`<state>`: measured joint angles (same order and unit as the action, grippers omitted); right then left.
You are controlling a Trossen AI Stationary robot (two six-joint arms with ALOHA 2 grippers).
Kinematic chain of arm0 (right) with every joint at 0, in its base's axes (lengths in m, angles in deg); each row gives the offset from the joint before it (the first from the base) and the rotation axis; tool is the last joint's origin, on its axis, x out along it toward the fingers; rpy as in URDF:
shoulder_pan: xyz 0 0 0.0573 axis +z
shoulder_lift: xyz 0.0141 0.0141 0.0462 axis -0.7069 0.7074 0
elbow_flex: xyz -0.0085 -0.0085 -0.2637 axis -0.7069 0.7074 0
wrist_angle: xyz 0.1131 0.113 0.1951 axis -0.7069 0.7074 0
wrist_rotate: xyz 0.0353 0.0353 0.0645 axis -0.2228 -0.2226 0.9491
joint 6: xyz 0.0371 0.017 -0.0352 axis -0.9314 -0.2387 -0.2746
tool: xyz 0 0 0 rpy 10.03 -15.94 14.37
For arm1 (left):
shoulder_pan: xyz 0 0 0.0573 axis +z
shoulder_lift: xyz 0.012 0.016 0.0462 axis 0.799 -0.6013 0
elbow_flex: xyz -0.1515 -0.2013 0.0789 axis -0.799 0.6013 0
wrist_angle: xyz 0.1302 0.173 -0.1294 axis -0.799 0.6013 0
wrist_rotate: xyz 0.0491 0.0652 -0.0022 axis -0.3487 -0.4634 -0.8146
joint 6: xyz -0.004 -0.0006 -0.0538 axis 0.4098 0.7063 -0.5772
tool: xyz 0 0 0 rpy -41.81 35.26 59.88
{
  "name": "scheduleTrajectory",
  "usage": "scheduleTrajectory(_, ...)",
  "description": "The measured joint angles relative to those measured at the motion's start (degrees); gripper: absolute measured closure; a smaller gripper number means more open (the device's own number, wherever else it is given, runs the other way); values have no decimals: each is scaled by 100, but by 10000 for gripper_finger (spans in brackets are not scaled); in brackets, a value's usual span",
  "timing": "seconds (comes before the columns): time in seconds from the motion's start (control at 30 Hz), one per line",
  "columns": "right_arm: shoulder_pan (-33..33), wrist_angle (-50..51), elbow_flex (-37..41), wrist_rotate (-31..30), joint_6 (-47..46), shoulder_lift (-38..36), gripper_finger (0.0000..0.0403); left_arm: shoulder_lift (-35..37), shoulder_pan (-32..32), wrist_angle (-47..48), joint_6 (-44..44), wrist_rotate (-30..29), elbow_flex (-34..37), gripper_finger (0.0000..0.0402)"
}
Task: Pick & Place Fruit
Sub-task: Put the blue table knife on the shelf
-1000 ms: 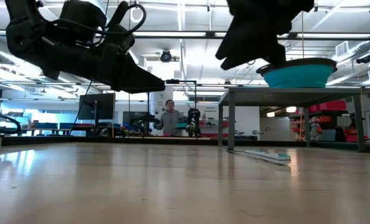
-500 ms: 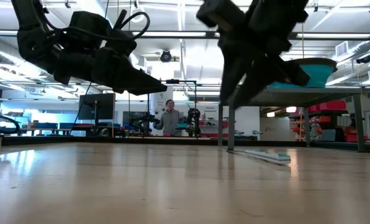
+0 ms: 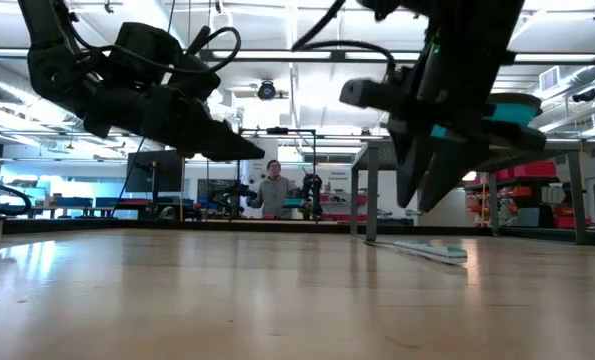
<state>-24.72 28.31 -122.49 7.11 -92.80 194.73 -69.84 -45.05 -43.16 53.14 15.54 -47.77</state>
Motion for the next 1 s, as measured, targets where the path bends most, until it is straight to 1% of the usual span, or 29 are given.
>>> scheduleTrajectory(0.2, -15, -299, 11, -243, 3, 285, 290, 0, -2, 280, -50, 0, 89, 123)
scheduleTrajectory(0.3, -26, -281, 13, -228, -37, 456, 290, -1, -2, 155, -52, -2, 214, 123)
scheduleTrajectory(0.4, -32, -319, 13, -336, -125, 589, 290, -2, -2, 25, -52, -20, 302, 123)
scheduleTrajectory(0.53, -86, -269, 13, -349, -151, 751, 290, -2, -2, -51, -19, -20, 308, 123)
scheduleTrajectory(0.83, -99, -129, -4, -323, -187, 814, 292, -2, -2, -216, 57, -2, 308, 123)
scheduleTrajectory(1.0, -105, -119, 0, -264, -240, 817, 309, -2, -2, -215, 55, 5, 308, 123)
